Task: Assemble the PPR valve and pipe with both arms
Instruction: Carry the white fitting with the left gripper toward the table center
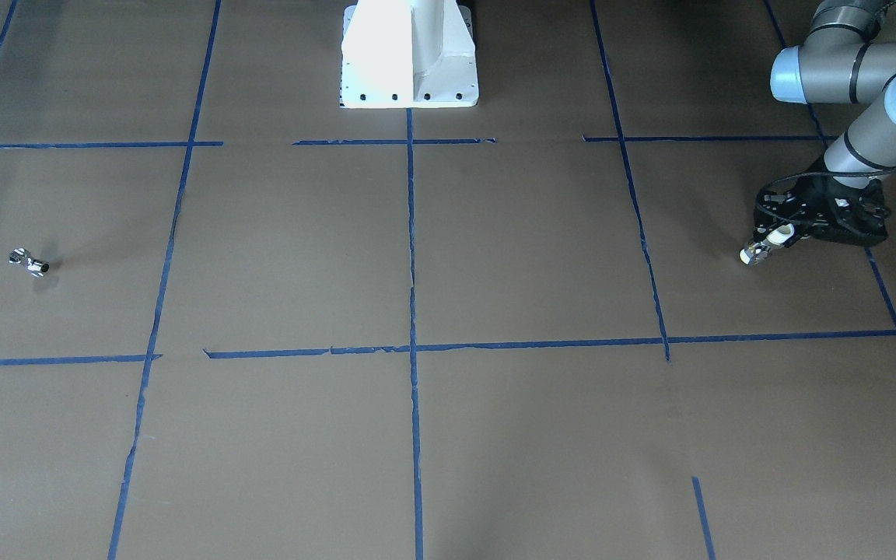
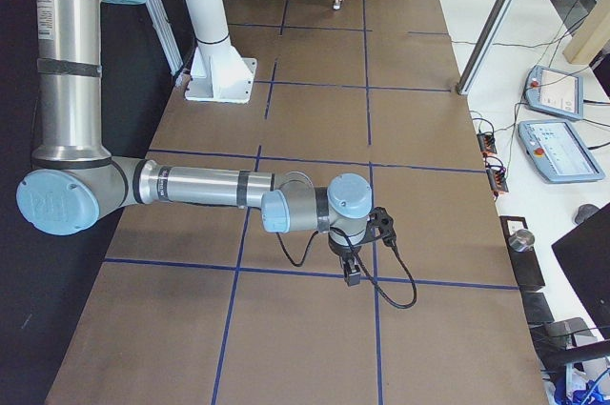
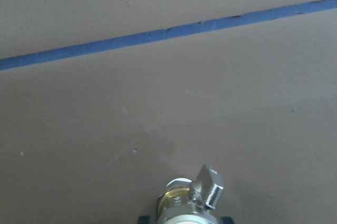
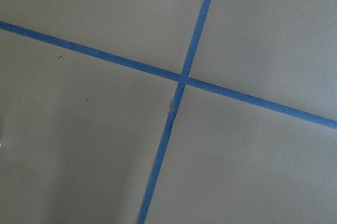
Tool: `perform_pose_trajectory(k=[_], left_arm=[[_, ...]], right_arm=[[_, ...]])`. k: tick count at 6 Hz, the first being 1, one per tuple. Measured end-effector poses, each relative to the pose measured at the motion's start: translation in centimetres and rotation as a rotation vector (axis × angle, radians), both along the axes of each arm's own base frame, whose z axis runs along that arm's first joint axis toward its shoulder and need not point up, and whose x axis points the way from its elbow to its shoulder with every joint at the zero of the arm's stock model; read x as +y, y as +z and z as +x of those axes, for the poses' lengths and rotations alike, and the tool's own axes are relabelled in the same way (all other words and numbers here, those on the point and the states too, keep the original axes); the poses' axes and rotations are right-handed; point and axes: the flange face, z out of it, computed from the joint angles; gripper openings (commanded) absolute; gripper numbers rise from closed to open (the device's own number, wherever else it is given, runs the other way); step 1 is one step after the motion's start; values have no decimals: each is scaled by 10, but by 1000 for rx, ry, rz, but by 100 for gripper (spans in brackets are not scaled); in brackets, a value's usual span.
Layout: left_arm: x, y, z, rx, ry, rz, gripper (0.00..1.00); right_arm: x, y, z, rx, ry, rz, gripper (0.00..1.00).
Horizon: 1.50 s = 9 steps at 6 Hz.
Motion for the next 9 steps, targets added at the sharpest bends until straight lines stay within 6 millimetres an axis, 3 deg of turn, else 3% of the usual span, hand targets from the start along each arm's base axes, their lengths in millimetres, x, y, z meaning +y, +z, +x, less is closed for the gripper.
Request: perform_pose_trajectory(k=[2, 3, 4, 5, 8, 9], left_arm=[[-21, -53, 13, 30, -29, 11, 0], [-43, -99, 30, 34, -65, 0, 0], [-59, -148, 60, 30, -92, -13, 0], [-61, -198, 108, 9, -95, -30, 0], [-40, -339, 262, 12, -69, -57, 0], [-29, -376, 318, 9, -52, -57, 0]], right_arm=[[0, 0, 0, 0, 0, 3, 100], [0, -1, 0, 0, 0, 3, 100], [0, -1, 0, 0, 0, 5, 100], [0, -2, 0, 0, -1, 7, 100], [-1, -3, 0, 0, 0, 8, 100], [-1, -3, 0, 1, 0, 7, 100]])
